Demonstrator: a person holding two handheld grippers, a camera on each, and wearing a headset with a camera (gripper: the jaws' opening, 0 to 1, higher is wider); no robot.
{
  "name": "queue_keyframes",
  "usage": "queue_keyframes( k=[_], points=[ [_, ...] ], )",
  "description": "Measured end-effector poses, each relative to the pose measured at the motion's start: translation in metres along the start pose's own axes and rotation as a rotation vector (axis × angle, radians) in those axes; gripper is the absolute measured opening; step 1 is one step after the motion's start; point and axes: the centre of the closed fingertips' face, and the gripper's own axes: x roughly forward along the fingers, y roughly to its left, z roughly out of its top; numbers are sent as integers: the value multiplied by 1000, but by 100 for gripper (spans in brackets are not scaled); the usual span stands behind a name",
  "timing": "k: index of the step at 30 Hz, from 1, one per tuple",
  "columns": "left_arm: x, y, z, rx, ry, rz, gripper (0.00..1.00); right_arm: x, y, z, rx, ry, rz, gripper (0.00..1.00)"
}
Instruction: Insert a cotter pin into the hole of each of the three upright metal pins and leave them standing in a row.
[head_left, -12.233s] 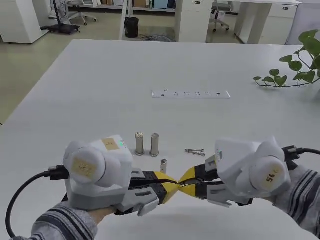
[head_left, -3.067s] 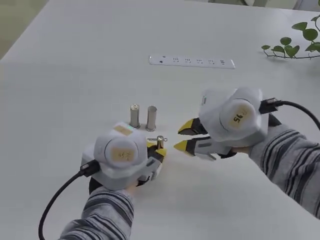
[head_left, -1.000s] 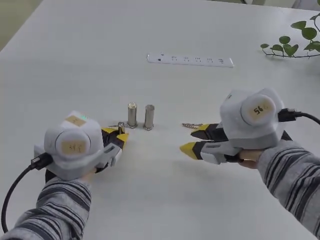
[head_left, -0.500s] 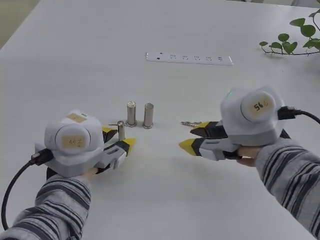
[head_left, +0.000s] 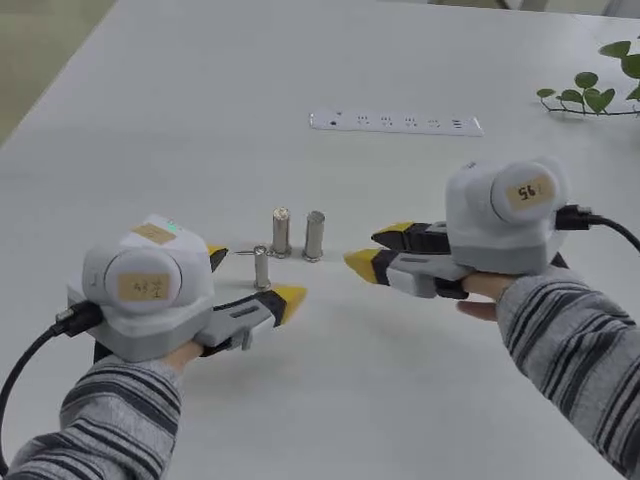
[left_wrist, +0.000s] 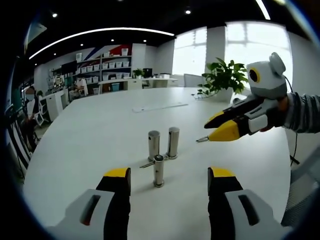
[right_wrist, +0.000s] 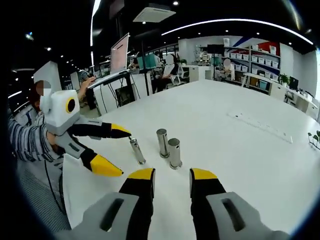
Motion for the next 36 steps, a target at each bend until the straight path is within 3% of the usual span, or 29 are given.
queue_keyframes(
  k=[6,12,14,19,21,23,25,29,36],
  points=[
    [-11,-4,1,1,-6,-6,70,25,0,9,6,-25,-19,27],
    [-22,-6,-6,20,3,2,74,49,-6,12,47,-40,-39,28],
    [-24,-4,-5,17,7,6,76,59,-13,13,51,-41,-38,28],
    [-29,-2,0,18,-18,19,84,74,-10,11,26,-26,-33,27],
    [-29,-4,-2,29,-26,7,86,77,-12,10,25,-20,-46,24],
    [-26,-4,-4,32,-4,5,88,80,-12,8,25,-6,-55,22],
    [-26,-5,1,38,-28,5,91,81,-13,4,26,4,-61,20],
    [-24,-5,-1,32,-13,3,93,84,-16,1,29,8,-73,13],
    [-21,-5,-1,-7,-16,-9,98,87,-16,3,28,6,-86,10]
  ],
)
